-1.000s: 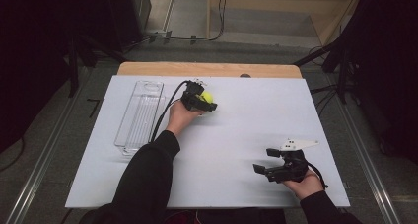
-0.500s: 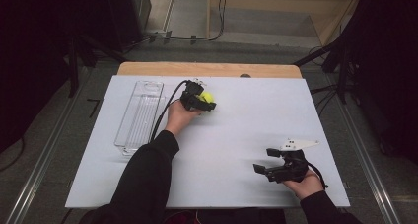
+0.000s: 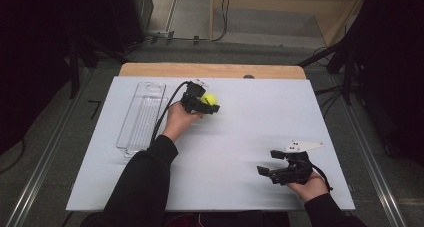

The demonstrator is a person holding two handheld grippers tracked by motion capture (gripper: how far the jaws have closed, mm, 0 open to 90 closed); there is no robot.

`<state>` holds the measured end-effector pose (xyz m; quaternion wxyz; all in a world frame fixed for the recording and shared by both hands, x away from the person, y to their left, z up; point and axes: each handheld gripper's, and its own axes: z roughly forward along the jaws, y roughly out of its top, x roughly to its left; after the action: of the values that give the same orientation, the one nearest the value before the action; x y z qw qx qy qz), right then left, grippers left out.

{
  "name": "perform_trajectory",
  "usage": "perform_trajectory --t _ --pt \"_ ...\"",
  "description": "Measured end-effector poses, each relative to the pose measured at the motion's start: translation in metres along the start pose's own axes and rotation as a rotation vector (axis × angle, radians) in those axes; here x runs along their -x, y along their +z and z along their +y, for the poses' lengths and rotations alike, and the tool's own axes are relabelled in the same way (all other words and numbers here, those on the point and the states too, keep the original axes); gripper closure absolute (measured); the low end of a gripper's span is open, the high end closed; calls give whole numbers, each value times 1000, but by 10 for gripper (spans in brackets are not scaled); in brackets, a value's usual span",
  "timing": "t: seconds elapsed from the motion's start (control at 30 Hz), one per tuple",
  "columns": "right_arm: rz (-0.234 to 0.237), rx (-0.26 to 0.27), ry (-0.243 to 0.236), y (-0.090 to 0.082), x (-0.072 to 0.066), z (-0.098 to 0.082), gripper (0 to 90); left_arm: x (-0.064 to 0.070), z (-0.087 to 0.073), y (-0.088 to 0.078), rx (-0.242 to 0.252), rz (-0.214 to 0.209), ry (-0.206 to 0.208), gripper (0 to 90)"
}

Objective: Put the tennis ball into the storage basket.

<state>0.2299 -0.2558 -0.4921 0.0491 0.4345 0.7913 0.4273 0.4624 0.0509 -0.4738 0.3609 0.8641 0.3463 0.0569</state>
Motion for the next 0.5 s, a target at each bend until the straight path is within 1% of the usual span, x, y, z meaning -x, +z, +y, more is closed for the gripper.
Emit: perform_trajectory --t 0.1,0.13,0.23,0.4,0.47,0.5 --pt "-1 3 -1 0 0 0 124 3 -2 -5 -6 -8 -4 260" --pt "-2 3 -1 0 0 0 125 3 -3 -7 0 -19 -10 260" --pt "-3 2 0 0 1 0 124 6 -5 -12 3 -70 -27 260" --pt "-3 1 3 -1 1 0 125 14 -7 -22 -24 -78 -3 260" --pt "-3 3 2 -1 1 0 125 17 -6 -27 -23 -76 4 260" --pt "-3 2 2 -1 1 0 125 18 -5 -29 -21 -82 -2 260"
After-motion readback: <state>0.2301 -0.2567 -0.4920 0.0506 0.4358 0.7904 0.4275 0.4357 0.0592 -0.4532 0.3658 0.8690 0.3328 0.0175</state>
